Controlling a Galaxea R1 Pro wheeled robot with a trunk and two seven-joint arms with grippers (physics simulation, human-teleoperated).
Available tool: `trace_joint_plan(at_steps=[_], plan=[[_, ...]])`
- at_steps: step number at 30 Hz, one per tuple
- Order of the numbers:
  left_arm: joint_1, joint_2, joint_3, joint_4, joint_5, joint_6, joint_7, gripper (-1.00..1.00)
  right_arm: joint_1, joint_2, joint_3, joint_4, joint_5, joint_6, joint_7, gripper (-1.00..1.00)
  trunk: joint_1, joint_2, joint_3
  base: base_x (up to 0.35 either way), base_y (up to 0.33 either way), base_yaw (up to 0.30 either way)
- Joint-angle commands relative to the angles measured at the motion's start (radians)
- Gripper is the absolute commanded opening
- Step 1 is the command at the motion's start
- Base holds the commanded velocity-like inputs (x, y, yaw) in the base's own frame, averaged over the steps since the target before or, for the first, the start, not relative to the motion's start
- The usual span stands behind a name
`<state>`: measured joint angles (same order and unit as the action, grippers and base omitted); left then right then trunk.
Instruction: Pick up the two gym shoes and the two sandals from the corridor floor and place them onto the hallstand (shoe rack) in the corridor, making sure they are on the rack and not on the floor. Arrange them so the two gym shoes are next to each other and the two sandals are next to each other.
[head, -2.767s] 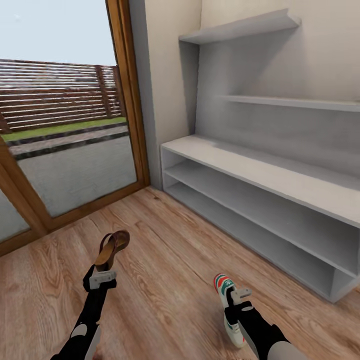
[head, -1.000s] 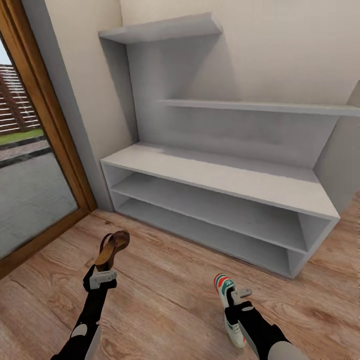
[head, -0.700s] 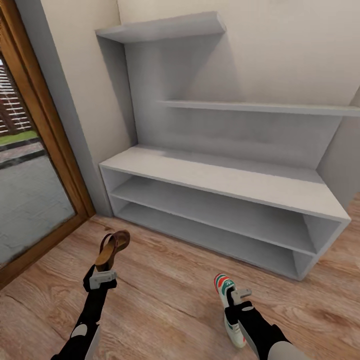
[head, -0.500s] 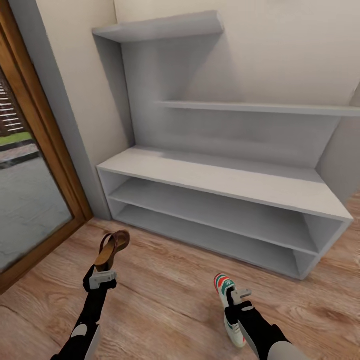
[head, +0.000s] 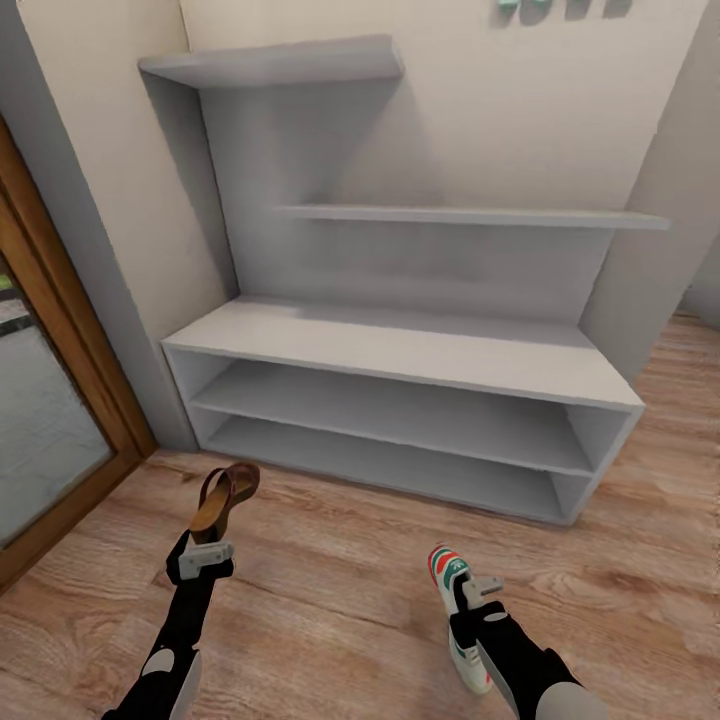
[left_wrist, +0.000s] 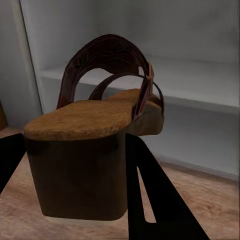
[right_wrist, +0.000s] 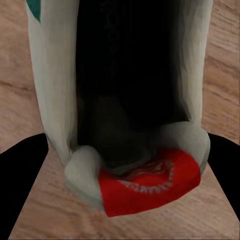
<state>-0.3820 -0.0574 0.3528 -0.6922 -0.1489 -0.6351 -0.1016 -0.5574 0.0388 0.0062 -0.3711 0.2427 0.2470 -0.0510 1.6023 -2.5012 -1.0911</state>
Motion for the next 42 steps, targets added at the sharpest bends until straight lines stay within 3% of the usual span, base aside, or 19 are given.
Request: trace_joint_plan(at_steps=[1,17,34,42], plan=[[0.000,0.000,0.000,0.000,0.000,0.000,0.000,-1.00,0.000,0.000,0.000,0.000,0.000,0.000,0.000,-1.00,0.000,0.000,0.000,-0.226,0.305,-0.110],[0.000,0.000,-0.001,0.000,0.000,0.000,0.000,-1.00,0.000,0.000,0.000,0.000,0.000,0.000,0.000,-1.00,0.000,0.000,0.004,-0.037,0.192,-0.204],[0.000,0.000,-0.001,0.002,0.000,0.000,0.000,-1.00,0.000,0.001,0.000,0.000,0.000,0.000,0.000,-1.00,0.000,0.000,0.006,-0.004,0.241,-0.086],[0.000,0.000,-0.001,0.002,0.000,0.000,0.000,-1.00,0.000,0.001,0.000,0.000,0.000,0.000,0.000,-1.00,0.000,0.000,0.009,-0.009,0.086,-0.212]])
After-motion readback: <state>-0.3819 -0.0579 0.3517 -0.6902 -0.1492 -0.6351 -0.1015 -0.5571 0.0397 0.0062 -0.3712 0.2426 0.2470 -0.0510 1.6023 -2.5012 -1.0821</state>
